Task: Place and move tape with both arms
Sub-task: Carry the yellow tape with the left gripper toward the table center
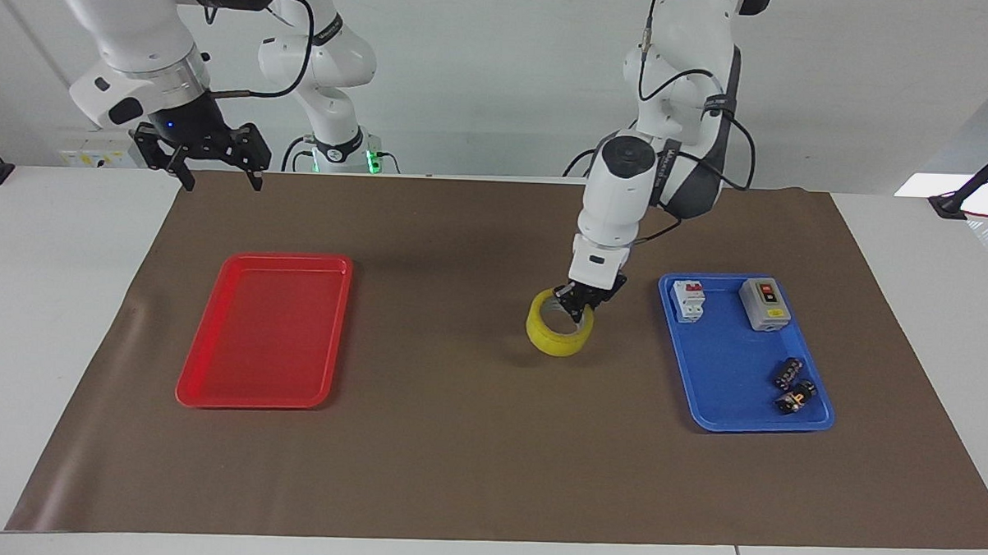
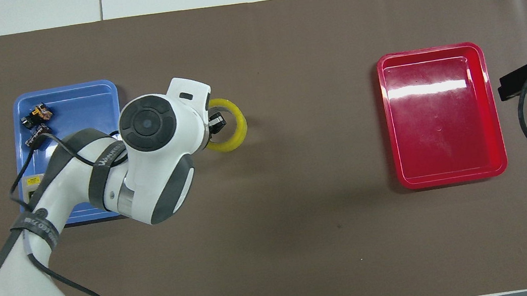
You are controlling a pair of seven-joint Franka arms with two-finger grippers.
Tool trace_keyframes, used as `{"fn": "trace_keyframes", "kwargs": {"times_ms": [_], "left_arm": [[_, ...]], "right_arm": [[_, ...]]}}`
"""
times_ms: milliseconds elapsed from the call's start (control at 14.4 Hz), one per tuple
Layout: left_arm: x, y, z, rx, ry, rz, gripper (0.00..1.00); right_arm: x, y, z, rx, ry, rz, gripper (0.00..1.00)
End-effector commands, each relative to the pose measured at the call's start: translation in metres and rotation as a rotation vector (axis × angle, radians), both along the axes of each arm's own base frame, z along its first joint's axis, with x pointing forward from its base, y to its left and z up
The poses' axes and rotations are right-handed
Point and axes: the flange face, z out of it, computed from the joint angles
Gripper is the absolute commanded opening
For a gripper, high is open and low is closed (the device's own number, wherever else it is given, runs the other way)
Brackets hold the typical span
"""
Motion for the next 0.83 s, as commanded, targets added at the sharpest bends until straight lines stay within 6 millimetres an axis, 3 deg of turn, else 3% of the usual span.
{"fn": "trace_keyframes", "kwargs": {"times_ms": [0, 138, 485, 623, 692, 762], "left_arm": [[-0.012, -0.044, -0.027, 0.041, -0.032, -0.007, 0.0], [-0.022, -0.073, -0.05, 0.062, -0.056, 0.018, 0.0], [-0.035, -0.078, -0.06, 0.079, -0.04, 0.0, 0.0], [-0.035, -0.077, -0.061, 0.081, -0.038, 0.0, 0.55], [-0.035, -0.077, -0.057, 0.08, -0.04, -0.001, 0.75], [-0.033, -0.073, -0.049, 0.079, -0.043, 0.003, 0.88]], "right_arm": [[-0.002, -0.002, 0.0, 0.002, 0.001, 0.007, 1.0], [-0.003, -0.002, 0.0, 0.006, 0.002, -0.007, 1.0], [-0.004, 0.003, 0.0, 0.007, 0.008, -0.048, 1.0], [-0.004, 0.004, 0.0, 0.01, 0.008, -0.044, 1.0], [-0.004, 0.004, 0.0, 0.01, 0.008, -0.044, 1.0], [-0.004, 0.004, 0.0, 0.01, 0.007, -0.042, 1.0]]}}
